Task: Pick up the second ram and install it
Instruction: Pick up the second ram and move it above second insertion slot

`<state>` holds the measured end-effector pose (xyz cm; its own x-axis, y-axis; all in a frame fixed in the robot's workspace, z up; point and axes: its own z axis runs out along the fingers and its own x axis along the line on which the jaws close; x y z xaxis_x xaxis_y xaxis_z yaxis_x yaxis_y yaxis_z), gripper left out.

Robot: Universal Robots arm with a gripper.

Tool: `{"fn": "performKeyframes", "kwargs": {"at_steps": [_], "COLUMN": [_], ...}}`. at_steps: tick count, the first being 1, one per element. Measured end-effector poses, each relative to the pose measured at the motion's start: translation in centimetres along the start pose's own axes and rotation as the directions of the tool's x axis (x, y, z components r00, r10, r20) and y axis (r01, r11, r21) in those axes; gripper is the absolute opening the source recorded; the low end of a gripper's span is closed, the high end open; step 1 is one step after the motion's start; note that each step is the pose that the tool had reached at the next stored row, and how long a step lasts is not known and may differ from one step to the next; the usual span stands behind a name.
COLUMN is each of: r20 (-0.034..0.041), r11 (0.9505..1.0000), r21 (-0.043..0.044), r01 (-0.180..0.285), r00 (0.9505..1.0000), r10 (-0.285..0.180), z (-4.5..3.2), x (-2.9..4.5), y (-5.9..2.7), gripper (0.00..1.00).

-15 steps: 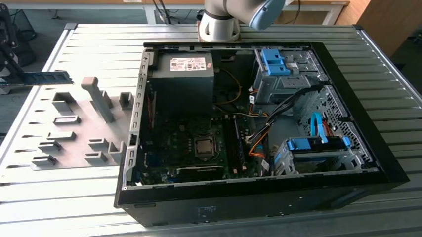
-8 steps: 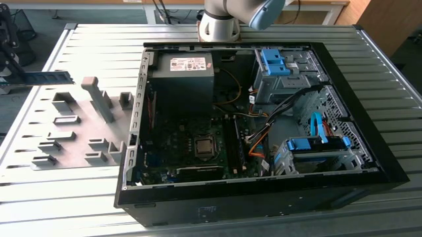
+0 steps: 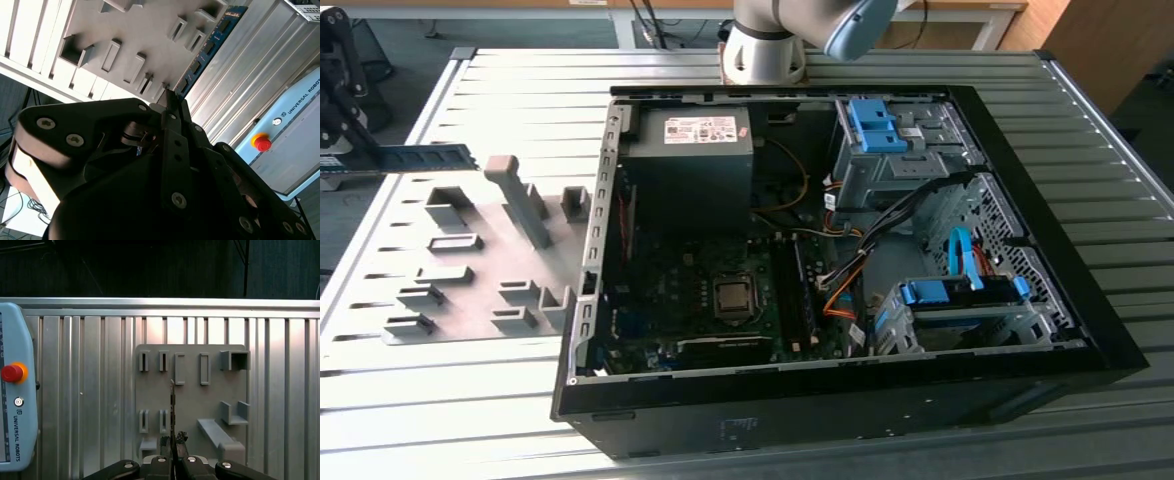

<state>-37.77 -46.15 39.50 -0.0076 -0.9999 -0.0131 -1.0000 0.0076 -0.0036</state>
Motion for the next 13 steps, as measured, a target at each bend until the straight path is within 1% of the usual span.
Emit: {"fn": "performKeyframes", "kwargs": {"at_steps": [13], "r20": [0.0000], "r11": [1.0000], "r21": [-0.0001], "r01": [0.000], "r00": [1.0000], "r10": [0.000], "z": [0.00], "x": [-0.01], "y": [-1.24], "gripper": [0.14]}}
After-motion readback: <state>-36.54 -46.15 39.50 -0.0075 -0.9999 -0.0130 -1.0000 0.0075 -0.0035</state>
